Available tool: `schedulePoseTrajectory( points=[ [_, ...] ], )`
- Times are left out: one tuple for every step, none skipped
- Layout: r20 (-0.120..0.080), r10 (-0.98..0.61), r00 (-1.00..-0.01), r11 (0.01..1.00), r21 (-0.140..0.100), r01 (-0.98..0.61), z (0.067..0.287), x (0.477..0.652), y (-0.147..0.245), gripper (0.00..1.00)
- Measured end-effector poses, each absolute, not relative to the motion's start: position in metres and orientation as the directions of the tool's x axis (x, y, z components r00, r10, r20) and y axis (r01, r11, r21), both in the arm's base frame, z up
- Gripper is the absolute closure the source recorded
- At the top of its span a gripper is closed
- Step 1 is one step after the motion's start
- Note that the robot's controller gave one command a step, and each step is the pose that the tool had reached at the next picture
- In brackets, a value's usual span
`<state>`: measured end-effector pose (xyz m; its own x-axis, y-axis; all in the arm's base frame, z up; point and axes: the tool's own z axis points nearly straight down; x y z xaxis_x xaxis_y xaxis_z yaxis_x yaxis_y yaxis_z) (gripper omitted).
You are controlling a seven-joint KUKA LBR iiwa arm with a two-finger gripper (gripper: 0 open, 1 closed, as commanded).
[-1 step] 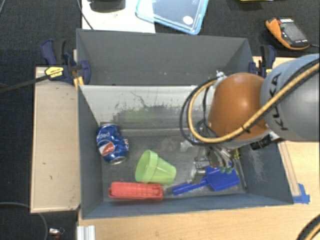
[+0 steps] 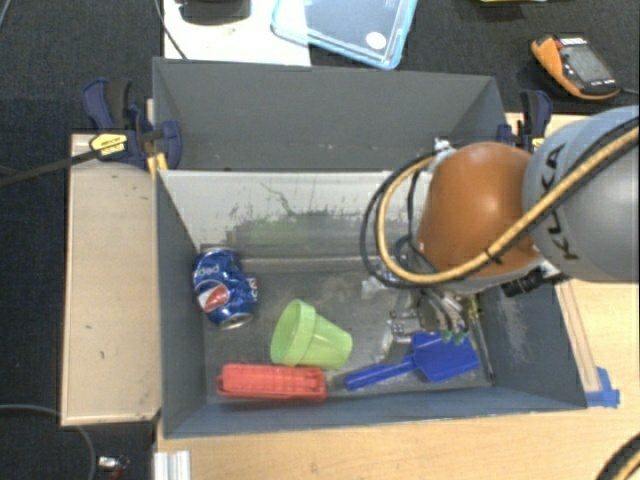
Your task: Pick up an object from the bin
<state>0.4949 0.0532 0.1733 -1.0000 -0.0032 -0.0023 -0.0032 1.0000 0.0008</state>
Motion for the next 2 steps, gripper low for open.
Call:
schedulePoseTrajectory(
  points=[
    [-0.003,-0.158,-0.987,0.987,0.000,-0.158,0.105,0.487,-0.008,0.00],
    [-0.006,-0.244,-0.970,0.970,0.000,-0.244,0.112,0.483,-0.019,0.00]
  ],
)
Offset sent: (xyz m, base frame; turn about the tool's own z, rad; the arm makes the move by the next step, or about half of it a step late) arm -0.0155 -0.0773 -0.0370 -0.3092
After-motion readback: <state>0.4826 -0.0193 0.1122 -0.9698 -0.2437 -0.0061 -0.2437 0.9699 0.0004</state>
